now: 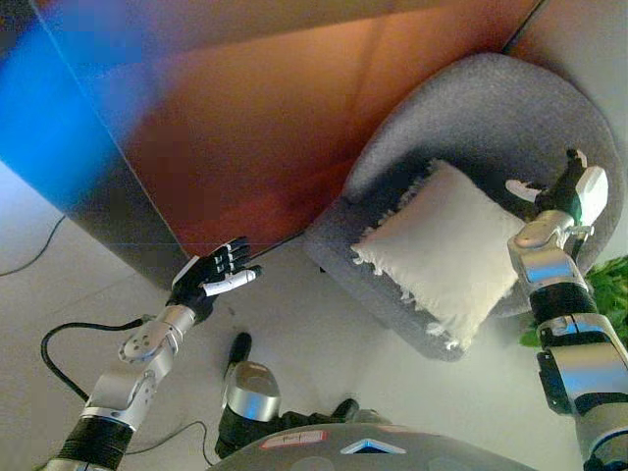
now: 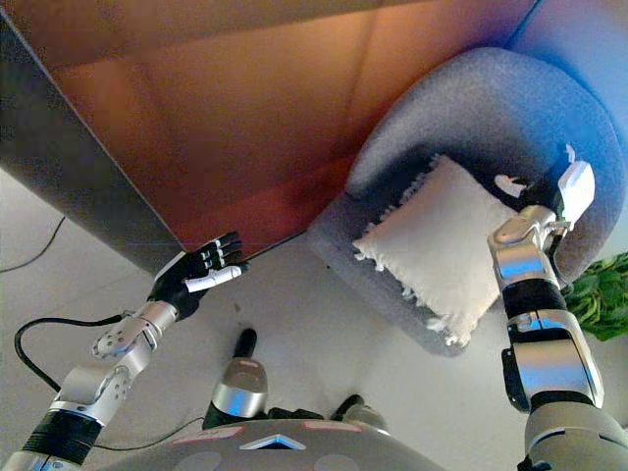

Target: Pick up the pillow and put it on the sofa.

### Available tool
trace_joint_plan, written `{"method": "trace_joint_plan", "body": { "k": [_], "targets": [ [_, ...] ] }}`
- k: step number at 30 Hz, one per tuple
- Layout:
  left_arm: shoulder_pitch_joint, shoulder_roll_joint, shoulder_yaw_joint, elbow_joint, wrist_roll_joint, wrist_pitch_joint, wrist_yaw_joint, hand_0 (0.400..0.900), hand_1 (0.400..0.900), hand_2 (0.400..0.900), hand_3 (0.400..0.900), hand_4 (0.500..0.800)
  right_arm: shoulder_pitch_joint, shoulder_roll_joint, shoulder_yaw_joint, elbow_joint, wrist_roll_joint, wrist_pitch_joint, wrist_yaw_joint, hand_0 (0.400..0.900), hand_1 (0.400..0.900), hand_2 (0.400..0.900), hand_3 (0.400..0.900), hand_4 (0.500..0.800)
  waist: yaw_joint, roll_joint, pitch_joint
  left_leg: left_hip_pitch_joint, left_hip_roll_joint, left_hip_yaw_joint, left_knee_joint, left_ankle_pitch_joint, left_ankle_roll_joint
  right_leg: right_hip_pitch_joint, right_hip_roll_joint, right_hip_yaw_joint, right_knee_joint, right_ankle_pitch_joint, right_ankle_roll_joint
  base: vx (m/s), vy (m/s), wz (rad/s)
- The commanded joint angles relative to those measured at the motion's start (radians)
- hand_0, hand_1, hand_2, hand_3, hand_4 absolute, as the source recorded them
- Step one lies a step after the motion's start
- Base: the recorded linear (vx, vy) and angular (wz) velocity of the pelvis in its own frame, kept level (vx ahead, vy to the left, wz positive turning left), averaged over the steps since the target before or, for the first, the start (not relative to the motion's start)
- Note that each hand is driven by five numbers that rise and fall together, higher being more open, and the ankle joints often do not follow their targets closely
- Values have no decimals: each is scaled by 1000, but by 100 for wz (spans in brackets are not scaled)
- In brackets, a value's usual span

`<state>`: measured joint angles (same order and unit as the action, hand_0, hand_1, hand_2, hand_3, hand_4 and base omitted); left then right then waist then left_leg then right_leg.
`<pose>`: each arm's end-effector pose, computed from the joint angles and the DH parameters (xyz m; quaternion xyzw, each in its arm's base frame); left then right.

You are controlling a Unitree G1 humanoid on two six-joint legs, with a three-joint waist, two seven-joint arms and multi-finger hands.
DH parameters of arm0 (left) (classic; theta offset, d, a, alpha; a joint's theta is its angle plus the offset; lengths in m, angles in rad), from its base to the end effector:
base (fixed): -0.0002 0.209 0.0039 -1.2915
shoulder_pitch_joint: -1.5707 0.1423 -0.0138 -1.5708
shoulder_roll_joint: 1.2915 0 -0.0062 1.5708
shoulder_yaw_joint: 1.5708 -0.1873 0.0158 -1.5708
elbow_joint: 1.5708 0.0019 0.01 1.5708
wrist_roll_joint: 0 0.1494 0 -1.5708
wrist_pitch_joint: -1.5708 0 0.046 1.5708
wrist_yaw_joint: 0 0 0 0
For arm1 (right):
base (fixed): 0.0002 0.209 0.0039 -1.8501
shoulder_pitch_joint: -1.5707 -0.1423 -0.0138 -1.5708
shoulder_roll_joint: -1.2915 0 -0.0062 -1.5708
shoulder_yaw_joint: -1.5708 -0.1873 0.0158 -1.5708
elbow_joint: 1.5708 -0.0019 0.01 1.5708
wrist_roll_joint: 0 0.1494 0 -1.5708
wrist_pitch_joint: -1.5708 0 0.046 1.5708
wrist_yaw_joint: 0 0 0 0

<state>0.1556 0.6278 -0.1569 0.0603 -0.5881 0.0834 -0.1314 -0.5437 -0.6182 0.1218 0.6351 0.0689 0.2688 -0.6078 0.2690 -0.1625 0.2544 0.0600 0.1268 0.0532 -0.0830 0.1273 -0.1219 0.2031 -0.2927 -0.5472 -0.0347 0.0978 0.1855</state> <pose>0.1742 0.2516 0.0191 0.0060 0.1860 -0.0911 0.9783 0.3042 -0.2811 0.0898 -0.3061 0.0873 -0.3673 0.8739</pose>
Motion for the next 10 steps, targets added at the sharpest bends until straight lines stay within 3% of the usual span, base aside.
{"method": "trace_joint_plan", "body": {
  "k": [1,4,8,10],
  "targets": [
    [-83,-48,-68,-131,-9,-135,-3,900,900,900,900,800,-9,-106,-26,-135,-24,-152,-72,900,900,900,900,800,-11,48,-133,114,-21,64,-4,-176,85,-100,-100,43,41,232,76,-148,90,-39],
    [-101,-77,-77,-100,1,-164,32,900,900,900,900,800,102,-37,-51,-264,-12,-193,-26,900,900,900,900,800,-50,54,-138,115,-34,76,4,-177,98,-127,-110,85,54,255,76,-146,66,-41],
    [-107,-127,-41,-67,24,-201,77,900,900,900,900,800,304,86,-94,-402,49,-292,78,900,900,900,900,800,-107,67,-144,115,-42,106,29,-193,108,-165,-121,137,59,286,76,-154,49,-48],
    [-113,-150,-14,-42,30,-202,105,900,900,900,900,800,389,136,-93,-472,54,-291,140,900,900,900,900,800,-140,73,-149,113,-46,123,45,-201,111,-183,-122,166,63,293,76,-119,38,-41]
  ]
}}
